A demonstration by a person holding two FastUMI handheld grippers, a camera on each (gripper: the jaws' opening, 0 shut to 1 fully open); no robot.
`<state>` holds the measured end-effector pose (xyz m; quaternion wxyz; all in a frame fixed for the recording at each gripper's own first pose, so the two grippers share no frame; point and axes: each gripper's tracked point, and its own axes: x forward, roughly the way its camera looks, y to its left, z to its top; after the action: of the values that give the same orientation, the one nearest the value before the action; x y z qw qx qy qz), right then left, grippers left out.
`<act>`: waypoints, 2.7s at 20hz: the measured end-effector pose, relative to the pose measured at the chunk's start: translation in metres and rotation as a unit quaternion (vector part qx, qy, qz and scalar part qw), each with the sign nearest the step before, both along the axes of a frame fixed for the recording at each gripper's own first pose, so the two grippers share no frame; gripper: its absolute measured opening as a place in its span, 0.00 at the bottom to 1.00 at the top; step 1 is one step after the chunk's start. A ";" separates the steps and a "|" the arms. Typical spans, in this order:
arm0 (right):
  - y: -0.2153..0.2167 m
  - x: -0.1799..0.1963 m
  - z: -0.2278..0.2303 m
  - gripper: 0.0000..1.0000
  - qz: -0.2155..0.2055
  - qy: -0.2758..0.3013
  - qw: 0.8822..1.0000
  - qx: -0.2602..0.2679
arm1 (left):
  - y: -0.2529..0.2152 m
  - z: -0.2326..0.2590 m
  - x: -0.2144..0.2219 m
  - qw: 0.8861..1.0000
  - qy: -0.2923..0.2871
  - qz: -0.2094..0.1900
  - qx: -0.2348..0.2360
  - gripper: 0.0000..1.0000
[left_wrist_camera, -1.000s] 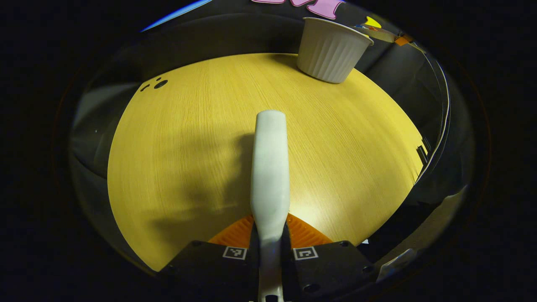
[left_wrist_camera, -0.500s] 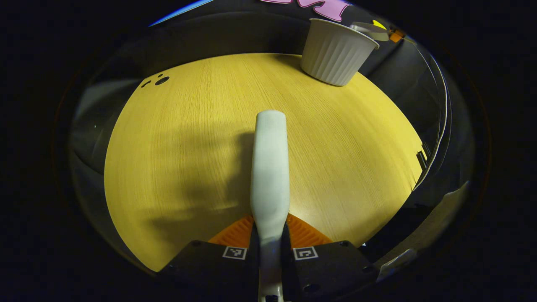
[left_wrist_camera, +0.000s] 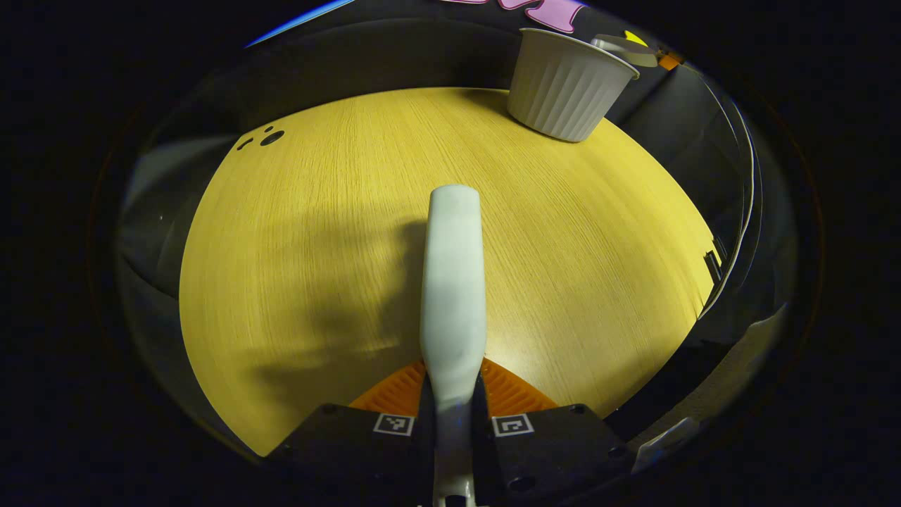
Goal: Pick up the small broom and dustpan from the desktop, sweep the trash into the dustpan with the broom, and then empty the trash into the garbage bin.
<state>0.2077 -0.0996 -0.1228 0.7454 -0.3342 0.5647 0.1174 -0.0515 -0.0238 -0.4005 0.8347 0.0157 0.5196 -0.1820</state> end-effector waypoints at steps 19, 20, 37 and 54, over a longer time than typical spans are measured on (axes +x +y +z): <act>0.065 -0.228 -0.013 0.36 -0.006 -0.030 0.975 0.221 | -0.006 0.022 0.006 0.999 -0.020 0.014 0.034 0.26; 0.073 -0.241 -0.026 0.36 -0.012 -0.020 0.973 0.229 | -0.006 0.022 0.005 0.999 -0.019 0.016 0.035 0.26; 0.166 -0.337 -0.260 0.36 -0.056 0.061 0.959 0.269 | -0.001 0.008 0.000 0.997 -0.006 0.038 0.067 0.26; 0.191 -0.353 -0.300 0.39 -0.119 0.090 0.943 0.296 | 0.001 0.010 0.008 0.994 -0.011 0.022 0.110 0.29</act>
<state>-0.1451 0.0917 -0.4228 0.7652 -0.0163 0.6051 0.2192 -0.0431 -0.0224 -0.3906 0.8373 0.0977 0.5277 -0.1048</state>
